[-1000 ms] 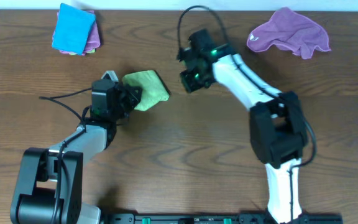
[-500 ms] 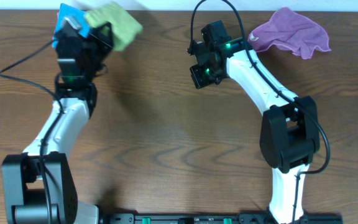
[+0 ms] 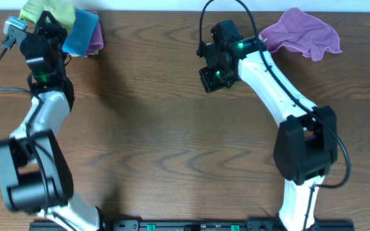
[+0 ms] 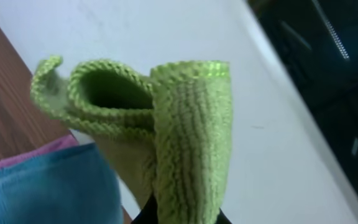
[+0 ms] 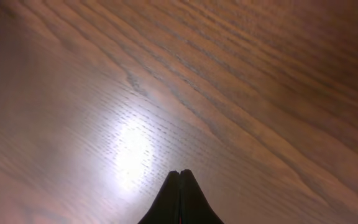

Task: Fold the cloth
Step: 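Lower the green cloth onto the stack and open the left gripper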

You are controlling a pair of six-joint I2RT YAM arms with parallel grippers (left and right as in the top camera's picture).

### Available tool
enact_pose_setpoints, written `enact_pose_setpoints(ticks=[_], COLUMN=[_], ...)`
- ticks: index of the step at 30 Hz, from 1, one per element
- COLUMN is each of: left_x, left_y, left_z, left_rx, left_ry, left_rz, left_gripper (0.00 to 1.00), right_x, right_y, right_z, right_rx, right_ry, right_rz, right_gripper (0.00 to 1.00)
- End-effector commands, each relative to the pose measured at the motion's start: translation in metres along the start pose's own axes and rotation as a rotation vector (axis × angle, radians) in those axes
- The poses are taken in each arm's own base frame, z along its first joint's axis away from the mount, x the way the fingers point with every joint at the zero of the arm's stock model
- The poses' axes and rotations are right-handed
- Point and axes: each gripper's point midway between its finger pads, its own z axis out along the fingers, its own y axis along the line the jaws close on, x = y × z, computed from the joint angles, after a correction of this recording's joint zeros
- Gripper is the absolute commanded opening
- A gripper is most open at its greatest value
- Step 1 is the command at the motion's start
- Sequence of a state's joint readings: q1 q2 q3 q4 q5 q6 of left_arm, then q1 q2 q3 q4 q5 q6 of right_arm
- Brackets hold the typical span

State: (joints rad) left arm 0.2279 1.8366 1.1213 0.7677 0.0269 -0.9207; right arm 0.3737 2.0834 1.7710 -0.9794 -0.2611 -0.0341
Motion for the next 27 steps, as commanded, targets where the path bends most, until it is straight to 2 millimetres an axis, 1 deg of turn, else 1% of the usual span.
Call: enact_pose_setpoints(ticks=[1,4,6,8,10,12,18,23,26,27], left_x=[0.000,0.009,0.014,0.020,0.026,0.030,0.051,0.069,0.079,0.084], left_y=[-0.003,-0.004,-0.004,-0.003,-0.002,0.003,0.034,0.046,0.061,0.069], left_z=[0.025,0.046,0.057,0.066,0.071,0.072,0.072,0.067,0.062,0.060], left_rx=[0.053,0.094,0.108,0.128,0.137,0.130,0.013,-0.032,-0.098,-0.134], left_ry=[0.030,0.077,0.092,0.117,0.140,0.154,0.231,0.318,0.358,0.377], left_rz=[-0.004,-0.002,-0.002,-0.006,-0.027,-0.051,-0.065,-0.078,-0.088,-0.093], left_gripper=[0.06,0.06,0.06,0.06,0.06,0.06,0.06,0.06,0.06,0.06], right_x=[-0.002,0.003,0.006,0.010,0.011,0.012,0.013,0.014,0.015,0.015], right_y=[0.002,0.003,0.004,0.003,0.002,0.003,0.010,0.017,0.021,0.023], right_z=[-0.016,-0.018,-0.018,-0.018,-0.018,-0.017,-0.016,-0.014,-0.013,-0.013], right_rx=[0.005,0.004,0.003,0.013,0.024,0.024,0.020,0.016,0.013,0.012], right_ry=[-0.023,-0.003,0.009,0.022,0.029,0.034,0.039,0.042,0.046,0.046], right_rz=[-0.014,-0.007,0.000,0.017,0.029,0.027,0.030,0.016,0.007,0.003], right_gripper=[0.01,0.01,0.01,0.01,0.01,0.01,0.01,0.01,0.01,0.01])
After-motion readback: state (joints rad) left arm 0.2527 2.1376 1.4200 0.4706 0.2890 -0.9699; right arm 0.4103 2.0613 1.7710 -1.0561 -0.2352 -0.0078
